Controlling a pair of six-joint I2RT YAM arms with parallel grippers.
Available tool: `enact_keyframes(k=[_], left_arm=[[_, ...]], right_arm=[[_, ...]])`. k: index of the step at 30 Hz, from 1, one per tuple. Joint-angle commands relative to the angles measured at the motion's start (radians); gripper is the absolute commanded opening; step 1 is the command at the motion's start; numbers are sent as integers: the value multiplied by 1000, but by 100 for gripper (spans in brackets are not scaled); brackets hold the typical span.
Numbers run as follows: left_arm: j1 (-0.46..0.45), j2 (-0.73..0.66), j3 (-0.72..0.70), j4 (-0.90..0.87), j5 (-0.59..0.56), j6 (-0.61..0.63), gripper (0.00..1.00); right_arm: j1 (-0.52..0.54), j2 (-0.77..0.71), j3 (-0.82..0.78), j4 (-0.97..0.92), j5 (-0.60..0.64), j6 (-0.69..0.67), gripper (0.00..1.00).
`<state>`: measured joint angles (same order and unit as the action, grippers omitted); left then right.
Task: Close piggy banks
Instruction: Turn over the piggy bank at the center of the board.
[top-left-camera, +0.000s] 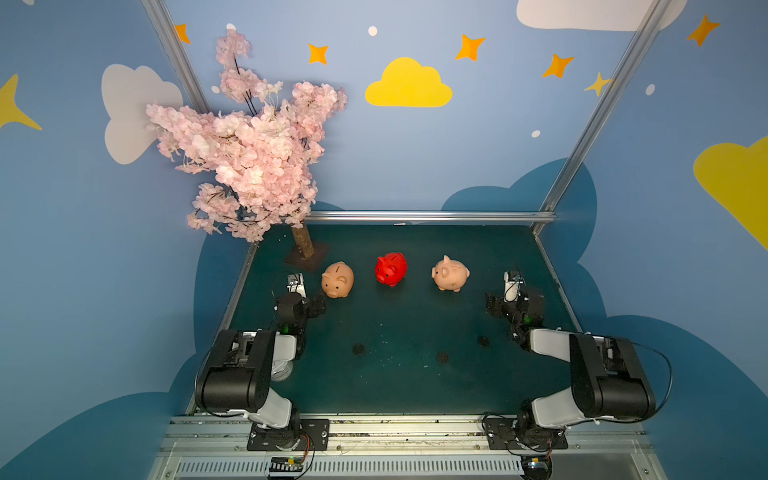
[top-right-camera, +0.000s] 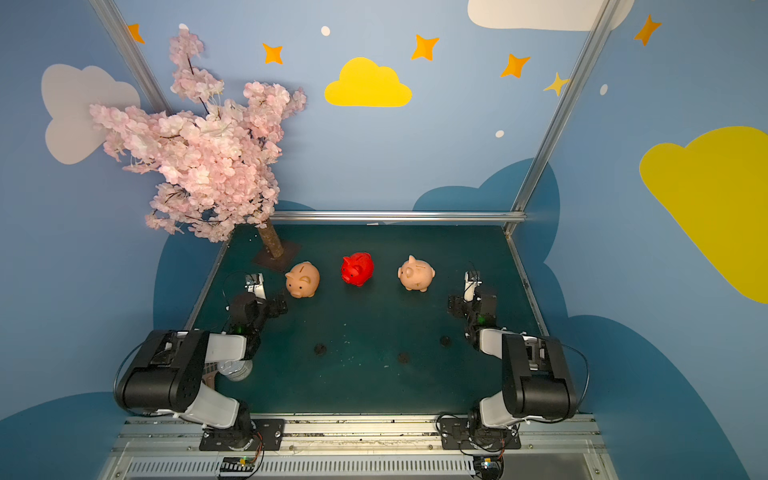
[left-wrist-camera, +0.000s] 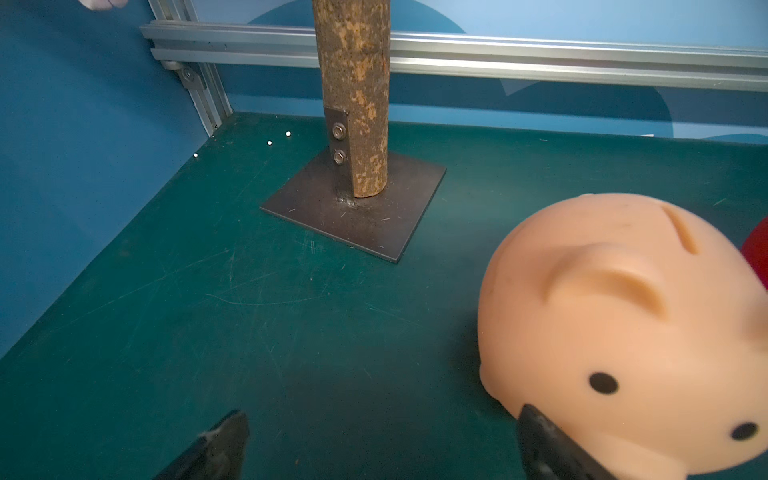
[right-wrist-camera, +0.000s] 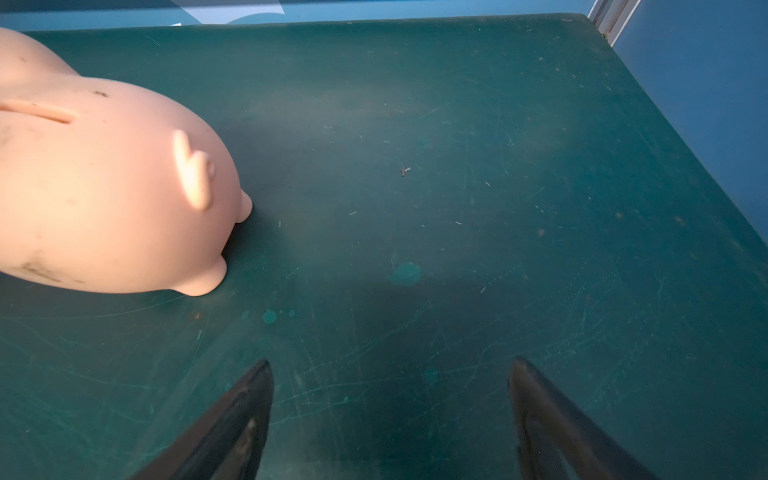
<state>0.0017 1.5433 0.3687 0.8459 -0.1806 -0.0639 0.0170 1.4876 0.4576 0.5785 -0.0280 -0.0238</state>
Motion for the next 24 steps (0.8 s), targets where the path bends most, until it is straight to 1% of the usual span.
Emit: enact_keyframes(k=[1, 10, 12, 15, 17, 19, 21, 22, 24], left_arm=[[1, -8, 10, 5, -8, 1, 99], [0, -15, 8, 11, -2, 7, 99], [1, -48, 17, -27, 18, 18, 99], [0, -140, 61, -198, 14, 9, 99], [-2, -204, 83, -293, -4, -7, 99], [-4, -273, 89, -350, -26, -34, 99], [-8, -346, 105, -423, -54, -86, 99], [-11, -382, 123, -472, -69, -114, 99], [-20, -434, 166, -576, -98, -172, 99]], right_arm=[[7, -15, 23, -8, -6, -5, 88], [3, -18, 20, -5, -11, -5, 88], [3, -21, 18, -3, -13, -5, 88], [3, -32, 28, -19, 8, -1, 88], [3, -76, 89, -159, 44, 18, 88], [2, -109, 162, -308, 76, 38, 88], [1, -139, 209, -398, 78, 59, 88], [0, -158, 244, -438, 77, 80, 88], [1, -191, 296, -529, 108, 177, 88]])
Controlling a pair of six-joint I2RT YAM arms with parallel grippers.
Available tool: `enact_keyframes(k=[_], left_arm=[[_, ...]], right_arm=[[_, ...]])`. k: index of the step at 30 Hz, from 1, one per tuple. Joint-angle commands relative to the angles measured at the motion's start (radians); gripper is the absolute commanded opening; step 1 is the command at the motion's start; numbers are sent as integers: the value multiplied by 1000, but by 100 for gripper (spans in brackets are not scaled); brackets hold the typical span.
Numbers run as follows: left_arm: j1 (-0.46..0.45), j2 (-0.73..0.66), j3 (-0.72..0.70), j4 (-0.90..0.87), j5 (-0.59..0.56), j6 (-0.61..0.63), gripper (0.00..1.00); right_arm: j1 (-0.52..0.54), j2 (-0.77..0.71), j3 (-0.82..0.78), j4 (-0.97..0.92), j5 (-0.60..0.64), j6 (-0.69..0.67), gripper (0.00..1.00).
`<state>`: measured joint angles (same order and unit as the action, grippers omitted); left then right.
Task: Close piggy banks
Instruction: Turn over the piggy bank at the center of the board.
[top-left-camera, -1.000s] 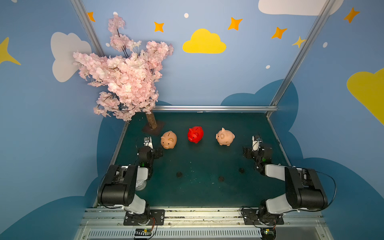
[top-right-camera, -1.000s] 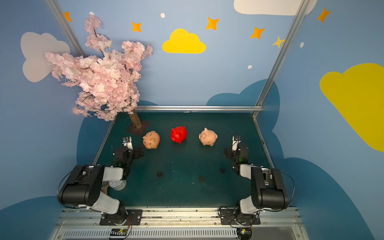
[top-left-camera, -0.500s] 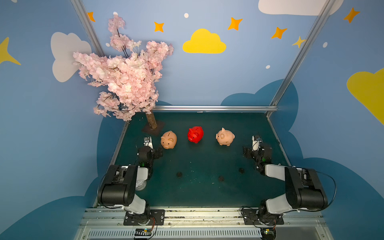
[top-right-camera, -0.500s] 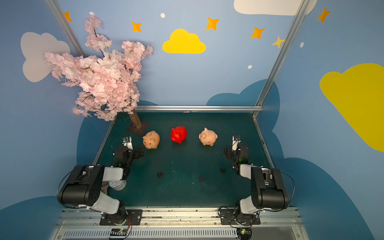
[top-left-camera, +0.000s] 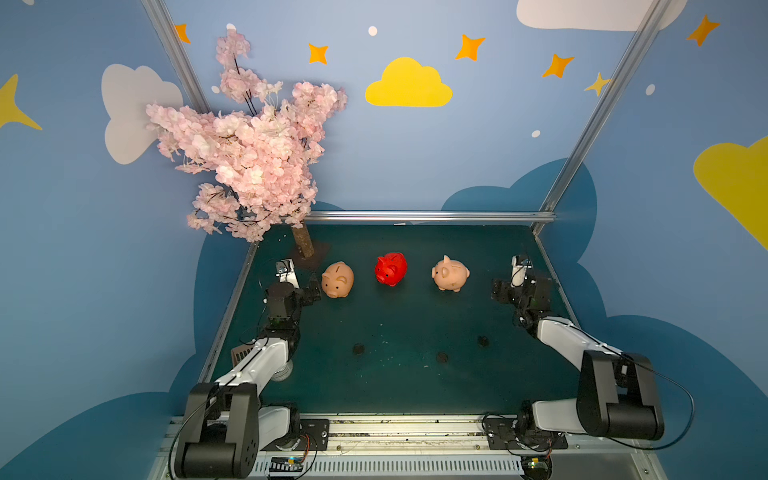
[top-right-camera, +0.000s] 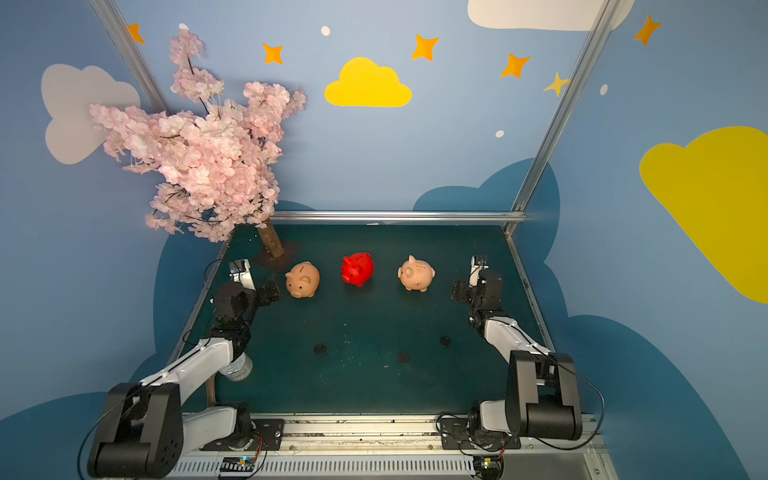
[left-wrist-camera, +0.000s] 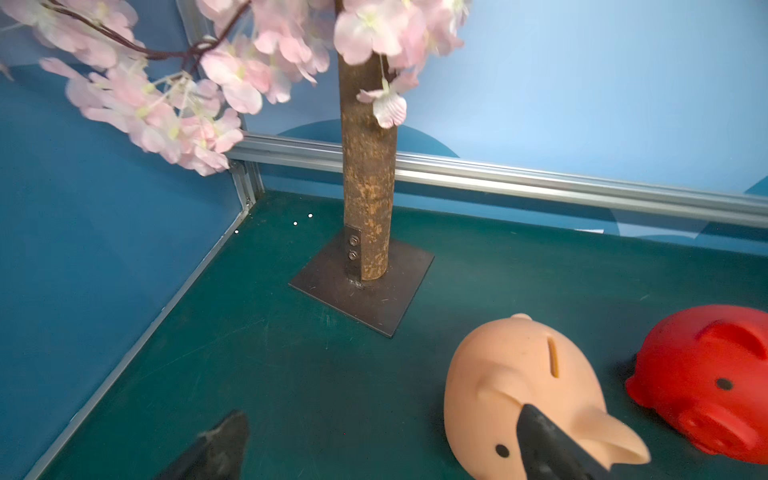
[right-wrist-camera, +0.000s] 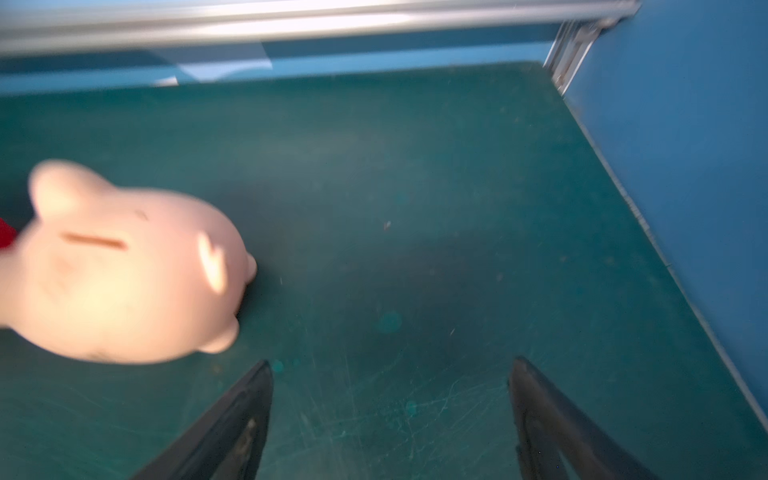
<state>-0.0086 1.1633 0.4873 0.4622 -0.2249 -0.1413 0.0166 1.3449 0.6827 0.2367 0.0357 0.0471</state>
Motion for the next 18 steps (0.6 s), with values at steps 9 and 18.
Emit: enact_keyframes(k=[9, 18], left_arm=[[-91, -70, 267, -514, 54, -124, 99], [-122, 93, 380, -584, 210, 110, 99]], right_arm=[[-3, -164, 227, -356, -333, 410, 88], [148, -147, 238, -285, -579, 473, 87]])
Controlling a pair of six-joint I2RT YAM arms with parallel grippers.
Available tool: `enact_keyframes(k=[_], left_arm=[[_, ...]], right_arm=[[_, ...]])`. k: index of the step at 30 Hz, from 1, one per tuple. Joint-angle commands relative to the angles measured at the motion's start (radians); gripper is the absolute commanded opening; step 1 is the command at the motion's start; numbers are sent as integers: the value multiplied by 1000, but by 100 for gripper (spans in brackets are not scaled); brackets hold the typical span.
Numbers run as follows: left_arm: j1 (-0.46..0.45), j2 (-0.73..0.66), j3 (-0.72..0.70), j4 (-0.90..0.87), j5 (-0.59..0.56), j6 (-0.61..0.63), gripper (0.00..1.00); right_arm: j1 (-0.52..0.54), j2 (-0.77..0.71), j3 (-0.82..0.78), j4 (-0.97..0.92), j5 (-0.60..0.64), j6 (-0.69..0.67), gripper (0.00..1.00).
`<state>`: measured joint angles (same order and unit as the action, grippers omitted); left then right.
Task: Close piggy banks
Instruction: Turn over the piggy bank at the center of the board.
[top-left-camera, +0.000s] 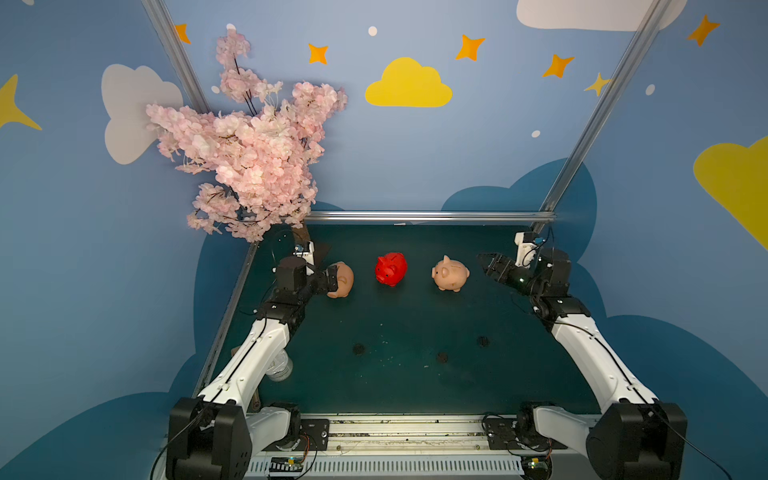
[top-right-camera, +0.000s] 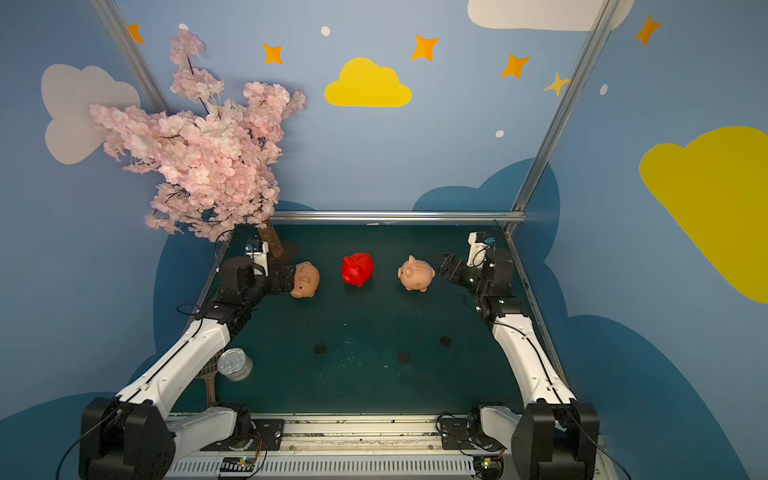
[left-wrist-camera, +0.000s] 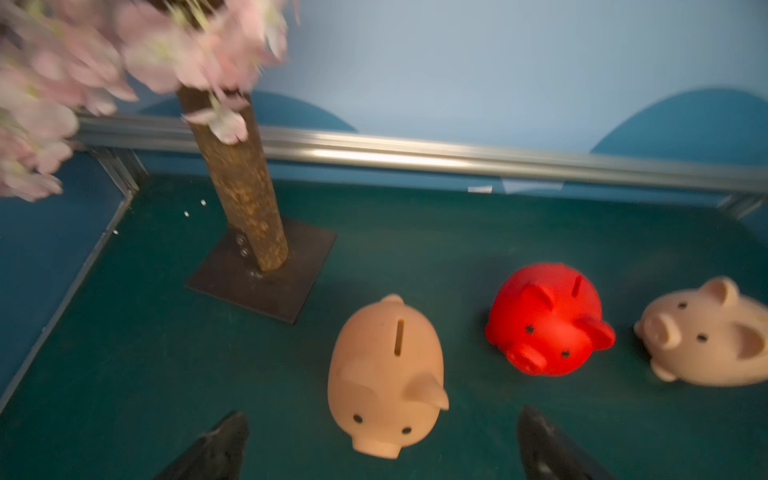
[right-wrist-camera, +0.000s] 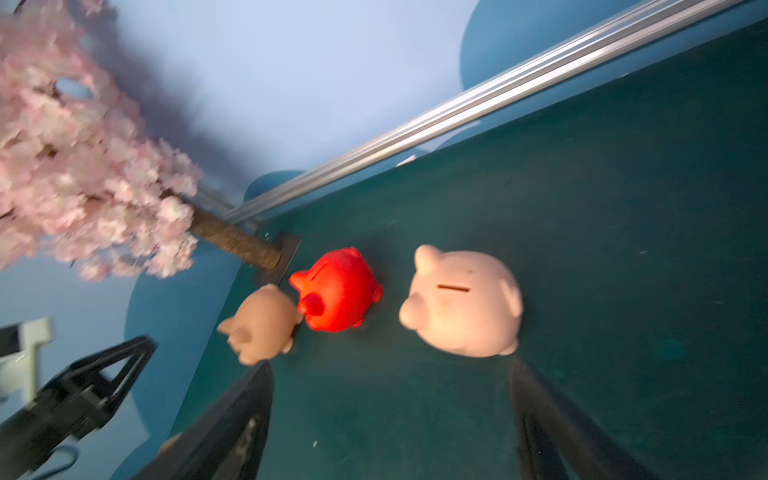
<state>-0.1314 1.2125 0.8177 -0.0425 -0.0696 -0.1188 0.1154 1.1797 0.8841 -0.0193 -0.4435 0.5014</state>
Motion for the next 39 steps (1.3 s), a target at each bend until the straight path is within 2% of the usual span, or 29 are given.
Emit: enact_keyframes(k=[1, 8, 13, 19, 39], left_arm=[[1, 62, 71, -97, 67, 93, 99], [1, 141, 101, -96, 201, 188, 99], [1, 245, 194, -176, 180, 198, 99], [1, 301, 235, -195, 145, 206, 99], [-14, 437, 311, -242, 111, 262, 99]], right_arm=[[76, 22, 47, -41, -103, 11, 87], [238, 8, 40, -25, -75, -22, 87], [326, 18, 47, -43, -43, -47, 87], [397, 42, 59, -57, -14, -53, 87], [460, 63, 100, -90, 46, -96, 87]])
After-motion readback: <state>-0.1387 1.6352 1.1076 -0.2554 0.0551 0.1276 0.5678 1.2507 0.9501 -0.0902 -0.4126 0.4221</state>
